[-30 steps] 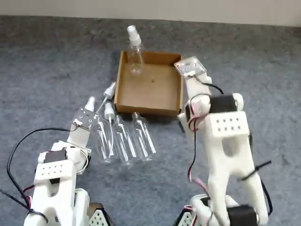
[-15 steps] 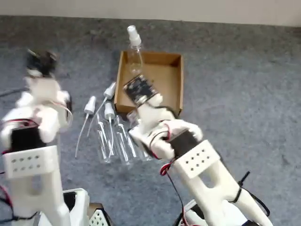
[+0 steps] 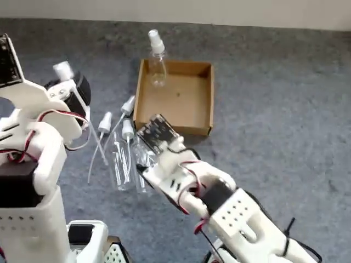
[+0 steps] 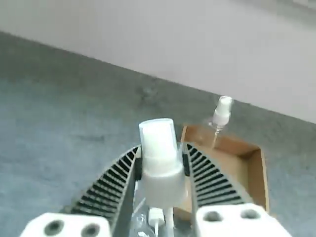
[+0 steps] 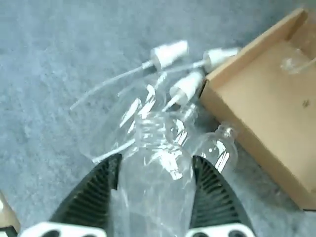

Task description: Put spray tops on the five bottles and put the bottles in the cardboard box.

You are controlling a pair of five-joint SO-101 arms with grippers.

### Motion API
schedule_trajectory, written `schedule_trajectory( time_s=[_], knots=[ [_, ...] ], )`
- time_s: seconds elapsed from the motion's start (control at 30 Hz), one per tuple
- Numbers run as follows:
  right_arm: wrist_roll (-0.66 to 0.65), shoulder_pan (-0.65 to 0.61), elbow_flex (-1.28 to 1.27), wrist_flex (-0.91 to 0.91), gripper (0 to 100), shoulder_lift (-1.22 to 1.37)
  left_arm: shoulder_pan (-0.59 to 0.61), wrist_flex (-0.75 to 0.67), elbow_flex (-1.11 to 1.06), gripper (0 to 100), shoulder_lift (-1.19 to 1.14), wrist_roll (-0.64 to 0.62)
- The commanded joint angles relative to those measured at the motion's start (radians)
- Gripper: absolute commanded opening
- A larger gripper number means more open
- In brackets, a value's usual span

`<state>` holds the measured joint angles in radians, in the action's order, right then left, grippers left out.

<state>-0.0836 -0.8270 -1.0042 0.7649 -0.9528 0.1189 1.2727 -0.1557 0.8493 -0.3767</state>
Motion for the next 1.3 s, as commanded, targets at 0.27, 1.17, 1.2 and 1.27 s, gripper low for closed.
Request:
schedule_trajectory(
  time_s=[0.27,1.17,1.2,1.27],
  knots=[
    [0.02,-0.071,-0.127,-0.025,0.3,-0.188,-0.028,-0.109,-0.242,0,0.143,-0.129],
    [0.014,-0.117,-0.134,-0.024,0.3,-0.188,-0.105,-0.687,-0.869,0,0.538,-0.071],
    [0.014,-0.116,-0.134,-0.024,0.3,-0.188,-0.108,-0.687,-0.869,0,0.538,-0.071],
    [0.014,-0.114,-0.134,-0.024,0.3,-0.188,-0.108,-0.686,-0.892,0,0.544,-0.071]
  ],
)
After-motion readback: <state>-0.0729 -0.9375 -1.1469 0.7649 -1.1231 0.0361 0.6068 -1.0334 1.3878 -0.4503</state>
